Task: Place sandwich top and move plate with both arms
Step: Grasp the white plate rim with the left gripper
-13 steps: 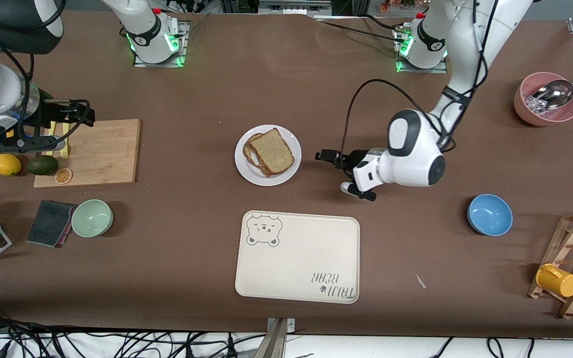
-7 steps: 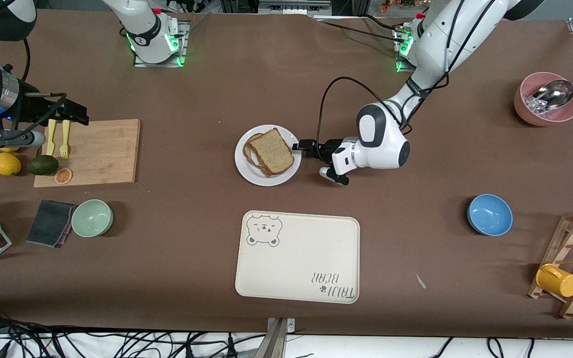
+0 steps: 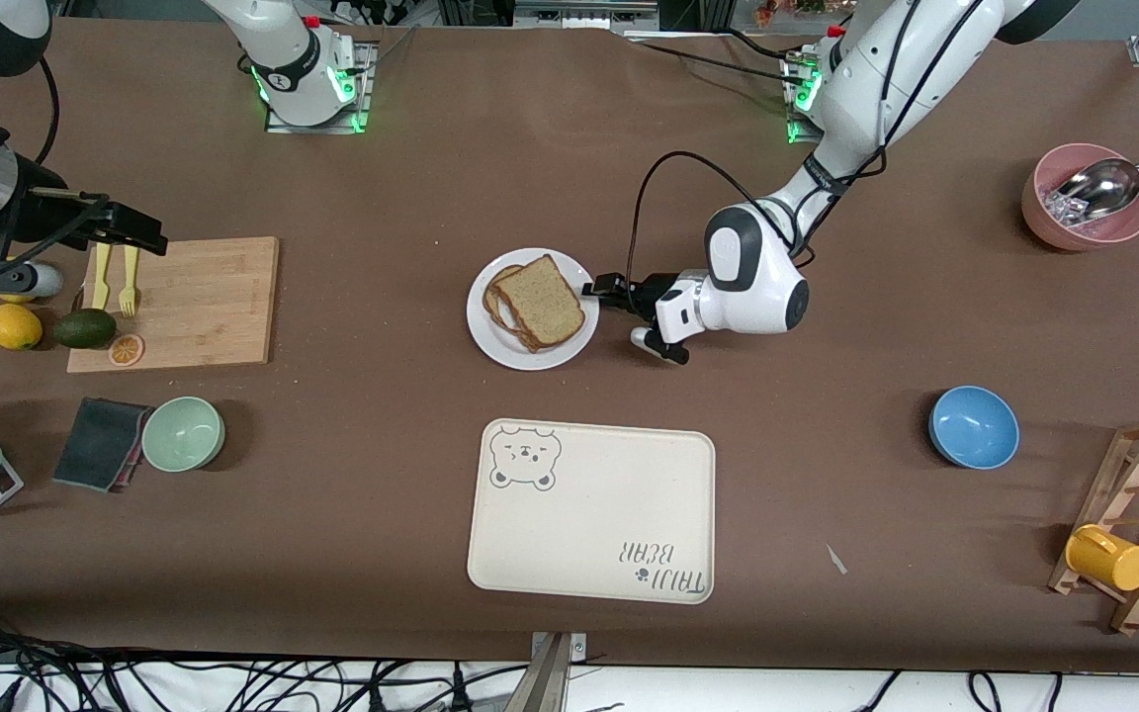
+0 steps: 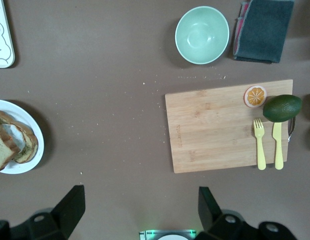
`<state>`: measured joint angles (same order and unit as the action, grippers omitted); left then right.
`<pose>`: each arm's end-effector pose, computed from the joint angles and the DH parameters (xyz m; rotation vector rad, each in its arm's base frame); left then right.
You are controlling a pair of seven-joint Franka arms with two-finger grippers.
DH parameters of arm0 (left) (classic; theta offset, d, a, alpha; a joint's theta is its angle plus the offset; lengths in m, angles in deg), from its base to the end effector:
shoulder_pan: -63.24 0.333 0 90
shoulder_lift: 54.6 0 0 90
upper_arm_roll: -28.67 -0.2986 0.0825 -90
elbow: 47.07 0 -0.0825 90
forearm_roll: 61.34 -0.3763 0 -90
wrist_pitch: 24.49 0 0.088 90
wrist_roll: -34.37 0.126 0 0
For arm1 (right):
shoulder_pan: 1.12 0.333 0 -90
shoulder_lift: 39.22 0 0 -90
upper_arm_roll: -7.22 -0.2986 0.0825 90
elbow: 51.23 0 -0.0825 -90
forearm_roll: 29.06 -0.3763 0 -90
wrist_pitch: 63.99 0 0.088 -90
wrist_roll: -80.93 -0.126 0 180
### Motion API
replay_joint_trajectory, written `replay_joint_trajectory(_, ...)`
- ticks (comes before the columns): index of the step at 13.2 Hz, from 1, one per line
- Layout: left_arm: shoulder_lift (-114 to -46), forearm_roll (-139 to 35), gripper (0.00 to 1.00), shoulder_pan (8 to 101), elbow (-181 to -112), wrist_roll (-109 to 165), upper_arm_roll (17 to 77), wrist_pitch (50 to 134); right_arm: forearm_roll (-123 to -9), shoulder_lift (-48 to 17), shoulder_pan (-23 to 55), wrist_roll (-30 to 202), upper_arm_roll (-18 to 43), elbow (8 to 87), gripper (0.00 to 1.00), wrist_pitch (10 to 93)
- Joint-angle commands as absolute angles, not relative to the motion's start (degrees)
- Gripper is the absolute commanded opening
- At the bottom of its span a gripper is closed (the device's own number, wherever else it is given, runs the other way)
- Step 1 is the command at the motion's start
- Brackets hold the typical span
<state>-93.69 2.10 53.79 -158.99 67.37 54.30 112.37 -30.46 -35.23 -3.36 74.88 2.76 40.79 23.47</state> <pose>0.4670 -0.3587 0.1283 2.2065 -0.1781 -0.3192 0.5537 0.0235 0.5303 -3.1119 0.1049 0.2352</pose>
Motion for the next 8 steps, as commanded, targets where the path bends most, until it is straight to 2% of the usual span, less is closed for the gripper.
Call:
replay_joint_trajectory(1,-94.77,3.87,0.45,52.35,-158.78,69.27,54.42,113.15,-30.99,-35.44,-5.07,75.22,2.48,40.26,1.00,24.33)
replay_joint_trajectory(5,-95.82,3.96,0.43,51.47,-158.78,69.35,54.42,115.17,-30.20,-35.44,-4.99,76.97,2.48,40.61,1.00,27.06)
replay_joint_trajectory(8,-96.70,4.22,0.26,51.55,-158.08,71.37,54.42,115.26,-29.06,-35.36,-4.90,77.06,2.39,40.70,1.00,27.24)
